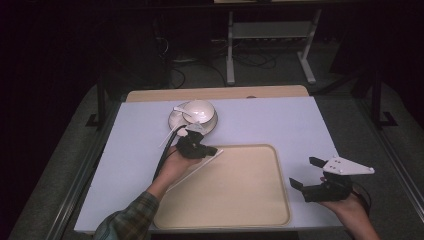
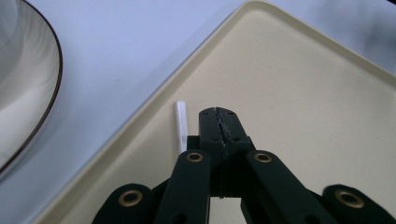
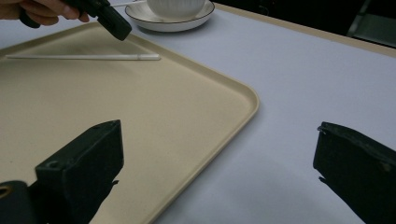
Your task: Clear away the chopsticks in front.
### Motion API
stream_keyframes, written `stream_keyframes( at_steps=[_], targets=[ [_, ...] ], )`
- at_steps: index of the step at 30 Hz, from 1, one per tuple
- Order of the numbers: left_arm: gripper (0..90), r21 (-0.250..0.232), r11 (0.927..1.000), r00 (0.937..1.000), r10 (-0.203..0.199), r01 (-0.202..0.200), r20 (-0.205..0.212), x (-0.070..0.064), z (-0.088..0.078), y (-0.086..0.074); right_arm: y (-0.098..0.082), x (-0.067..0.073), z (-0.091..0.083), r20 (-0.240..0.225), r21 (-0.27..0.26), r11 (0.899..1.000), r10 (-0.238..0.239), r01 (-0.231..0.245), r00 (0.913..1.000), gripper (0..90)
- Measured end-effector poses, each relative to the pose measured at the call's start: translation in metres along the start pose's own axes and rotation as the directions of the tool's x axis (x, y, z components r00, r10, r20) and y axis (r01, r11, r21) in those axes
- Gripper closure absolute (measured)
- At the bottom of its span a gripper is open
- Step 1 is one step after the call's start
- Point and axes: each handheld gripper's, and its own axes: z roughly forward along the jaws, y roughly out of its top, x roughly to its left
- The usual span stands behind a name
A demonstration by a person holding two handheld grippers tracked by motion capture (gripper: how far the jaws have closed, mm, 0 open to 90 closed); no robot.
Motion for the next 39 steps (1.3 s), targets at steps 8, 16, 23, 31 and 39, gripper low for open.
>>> stream_keyframes(
  at_steps=[8, 16, 23, 31, 39],
  targets=[
    [89.6, 0.005, 0.9999, 0.9999, 0.014, -0.014, 0.001, 0.003, 0.024, 0.015, 0.0, -0.001, -0.001, 0.0, 0.0, 1.0, 0.002, -0.002, 1.0, 1.3],
    [89.6, 0.021, 0.9996, 0.9998, 0.017, -0.017, -0.006, 0.005, 0.044, 0.021, 0.0, -0.001, 0.0, -0.002, -0.002, 1.0, 0.005, -0.005, 1.0, 1.3],
    [89.7, 0.043, 0.999, 0.9998, 0.011, -0.01, -0.018, 0.012, 0.052, 0.017, 0.0, -0.001, 0.0, -0.004, -0.002, 1.0, 0.004, -0.004, 1.0, 1.3],
    [89.7, 0.064, 0.998, 0.9993, 0.01, -0.007, -0.036, 0.014, 0.051, 0.014, -0.001, -0.002, -0.001, -0.003, -0.005, 1.0, 0.007, -0.007, 1.0, 1.3],
    [89.7, 0.072, 0.9974, 0.9986, 0.004, 0.0, -0.053, 0.018, 0.04, 0.005, 0.0, -0.002, -0.001, -0.002, -0.005, 1.0, 0.007, -0.007, 1.0, 1.3]
  ],
)
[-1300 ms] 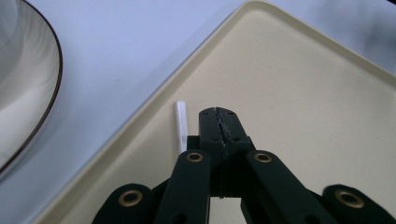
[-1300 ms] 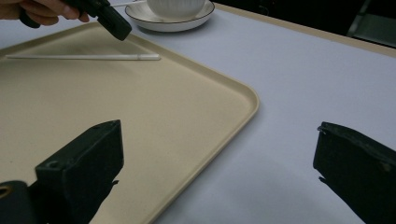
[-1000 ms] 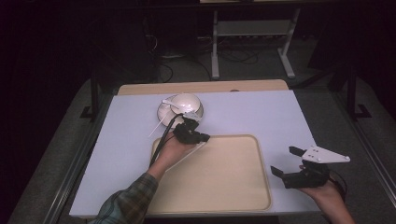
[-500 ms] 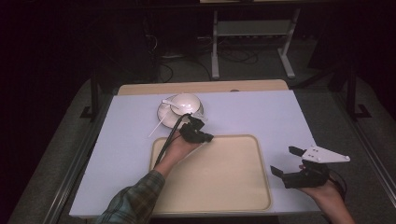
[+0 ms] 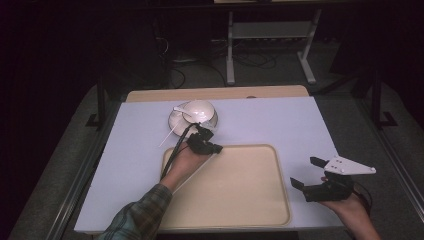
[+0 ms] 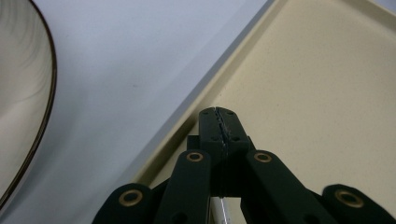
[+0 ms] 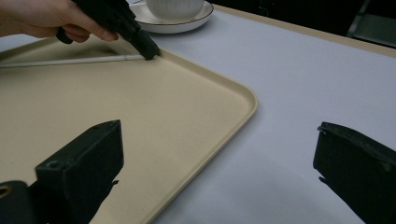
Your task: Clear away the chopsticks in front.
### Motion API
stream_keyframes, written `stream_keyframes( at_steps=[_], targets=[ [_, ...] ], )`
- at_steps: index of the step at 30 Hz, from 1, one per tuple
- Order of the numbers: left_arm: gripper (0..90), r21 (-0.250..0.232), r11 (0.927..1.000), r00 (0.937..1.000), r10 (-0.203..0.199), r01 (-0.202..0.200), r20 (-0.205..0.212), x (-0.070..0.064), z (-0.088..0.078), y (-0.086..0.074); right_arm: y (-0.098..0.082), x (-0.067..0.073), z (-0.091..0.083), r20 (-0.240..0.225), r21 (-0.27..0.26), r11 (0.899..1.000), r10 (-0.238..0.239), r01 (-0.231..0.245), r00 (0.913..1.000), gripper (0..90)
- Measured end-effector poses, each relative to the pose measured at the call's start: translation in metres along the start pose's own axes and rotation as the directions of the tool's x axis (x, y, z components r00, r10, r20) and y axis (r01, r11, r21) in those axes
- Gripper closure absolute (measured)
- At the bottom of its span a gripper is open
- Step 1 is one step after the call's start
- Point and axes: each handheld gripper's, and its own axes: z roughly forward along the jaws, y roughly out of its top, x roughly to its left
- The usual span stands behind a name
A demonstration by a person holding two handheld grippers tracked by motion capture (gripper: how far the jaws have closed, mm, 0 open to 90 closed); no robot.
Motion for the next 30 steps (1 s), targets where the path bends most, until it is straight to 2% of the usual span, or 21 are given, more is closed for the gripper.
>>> stream_keyframes(
  at_steps=[21, 30],
  targets=[
    [89.7, 0.032, 0.9995, 0.9992, 0.003, -0.002, -0.039, 0.006, -0.028, -0.023, 0.0, 0.0, -0.001, 0.002, -0.004, 1.0, 0.001, -0.001, 1.0, 1.3],
    [89.7, 0.02, 0.9995, 0.9982, -0.025, 0.026, -0.055, 0.013, -0.045, -0.037, 0.0, 0.001, -0.001, 0.001, -0.004, 1.0, -0.002, 0.002, 1.0, 1.3]
  ],
)
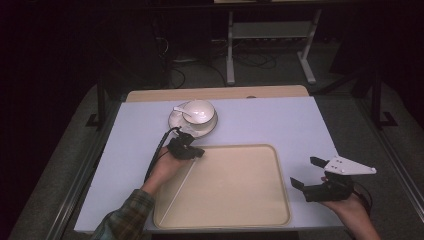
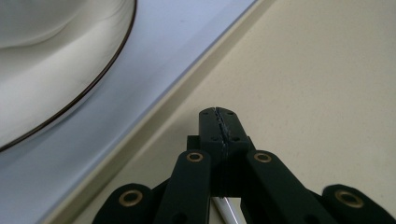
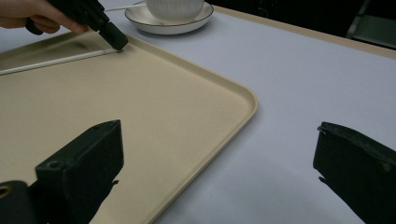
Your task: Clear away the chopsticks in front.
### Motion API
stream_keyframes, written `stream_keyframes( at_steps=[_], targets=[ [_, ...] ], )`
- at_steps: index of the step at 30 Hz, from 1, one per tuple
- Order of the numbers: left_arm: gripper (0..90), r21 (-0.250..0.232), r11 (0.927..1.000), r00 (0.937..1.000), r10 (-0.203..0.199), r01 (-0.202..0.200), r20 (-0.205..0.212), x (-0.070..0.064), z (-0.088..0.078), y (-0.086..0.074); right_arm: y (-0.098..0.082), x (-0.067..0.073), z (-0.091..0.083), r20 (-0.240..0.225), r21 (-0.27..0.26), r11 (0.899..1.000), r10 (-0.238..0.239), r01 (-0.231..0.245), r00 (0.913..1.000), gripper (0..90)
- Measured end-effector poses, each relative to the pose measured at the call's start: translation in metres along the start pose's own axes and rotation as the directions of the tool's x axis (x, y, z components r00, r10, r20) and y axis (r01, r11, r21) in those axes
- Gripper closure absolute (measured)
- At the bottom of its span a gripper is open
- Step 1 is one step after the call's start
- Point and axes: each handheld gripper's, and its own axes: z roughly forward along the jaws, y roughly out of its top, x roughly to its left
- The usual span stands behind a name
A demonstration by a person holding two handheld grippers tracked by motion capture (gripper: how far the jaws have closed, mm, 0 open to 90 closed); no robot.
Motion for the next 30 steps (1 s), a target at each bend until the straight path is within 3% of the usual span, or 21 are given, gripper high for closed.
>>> stream_keyframes(
  at_steps=[20, 30],
  targets=[
    [89.7, 0.003, 0.9983, 0.9975, -0.058, 0.058, -0.04, 0.013, -0.026, -0.031, 0.0, 0.001, 0.0, 0.0, 0.0, 1.0, -0.002, 0.002, 1.0, 1.3],
    [89.7, 0.016, 0.9982, 0.9974, -0.058, 0.058, -0.044, 0.011, -0.034, -0.043, 0.0, 0.001, 0.0, 0.001, -0.001, 1.0, -0.002, 0.002, 1.0, 1.3]
  ],
)
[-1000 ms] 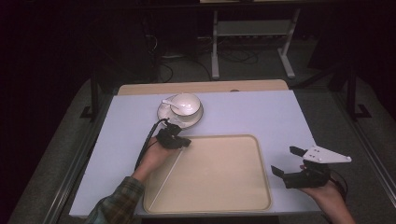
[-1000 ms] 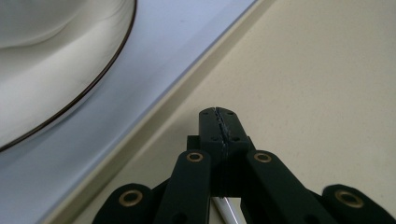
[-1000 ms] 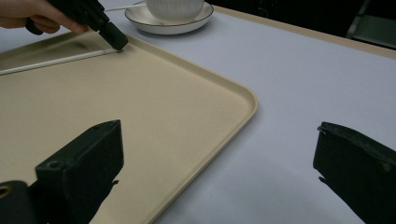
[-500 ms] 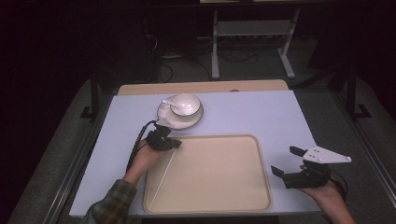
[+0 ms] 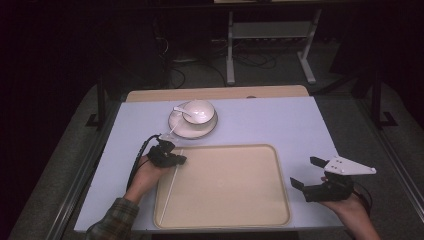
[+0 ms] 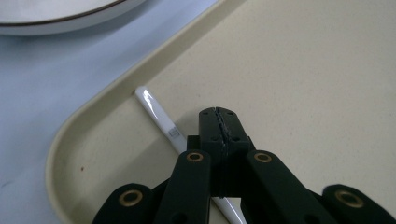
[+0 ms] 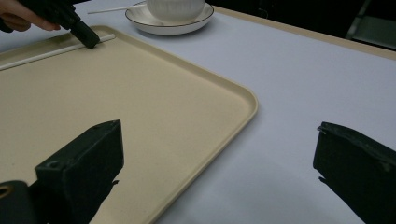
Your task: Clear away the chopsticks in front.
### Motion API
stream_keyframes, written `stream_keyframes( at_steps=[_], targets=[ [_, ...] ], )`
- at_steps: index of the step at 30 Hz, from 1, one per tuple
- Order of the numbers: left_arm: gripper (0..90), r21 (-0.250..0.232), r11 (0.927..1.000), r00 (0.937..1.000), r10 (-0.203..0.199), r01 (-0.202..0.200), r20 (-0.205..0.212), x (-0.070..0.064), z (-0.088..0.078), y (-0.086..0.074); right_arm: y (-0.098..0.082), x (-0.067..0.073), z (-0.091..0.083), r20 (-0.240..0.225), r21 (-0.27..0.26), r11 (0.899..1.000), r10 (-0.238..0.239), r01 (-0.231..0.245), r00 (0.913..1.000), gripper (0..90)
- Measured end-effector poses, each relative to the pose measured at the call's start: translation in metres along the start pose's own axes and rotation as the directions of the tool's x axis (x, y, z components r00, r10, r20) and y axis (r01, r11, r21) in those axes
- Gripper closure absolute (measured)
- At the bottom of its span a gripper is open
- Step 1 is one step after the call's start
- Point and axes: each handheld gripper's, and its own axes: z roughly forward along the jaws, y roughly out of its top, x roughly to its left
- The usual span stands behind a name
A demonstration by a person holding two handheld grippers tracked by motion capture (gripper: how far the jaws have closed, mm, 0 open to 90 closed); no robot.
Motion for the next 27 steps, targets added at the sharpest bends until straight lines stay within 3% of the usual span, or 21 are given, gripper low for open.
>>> stream_keyframes(
  at_steps=[8, 21, 27],
  targets=[
    [89.7, -0.011, 0.9996, 0.9996, -0.027, 0.027, -0.012, 0.004, -0.013, -0.013, 0.0, 0.0, 0.0, 0.001, 0.0, 1.0, 0.0, 0.0, 1.0, 1.3],
    [89.7, 0.002, 0.9992, 0.9968, -0.039, 0.039, -0.069, 0.009, -0.018, -0.015, 0.0, 0.0, 0.0, 0.003, 0.002, 1.0, -0.002, 0.002, 1.0, 1.3],
    [88.5, -0.006, 0.9994, 0.9978, -0.036, 0.035, -0.055, 0.009, -0.017, -0.015, 0.0, 0.001, 0.001, 0.001, 0.002, 1.0, -0.005, 0.005, 1.0, 1.3]
  ],
)
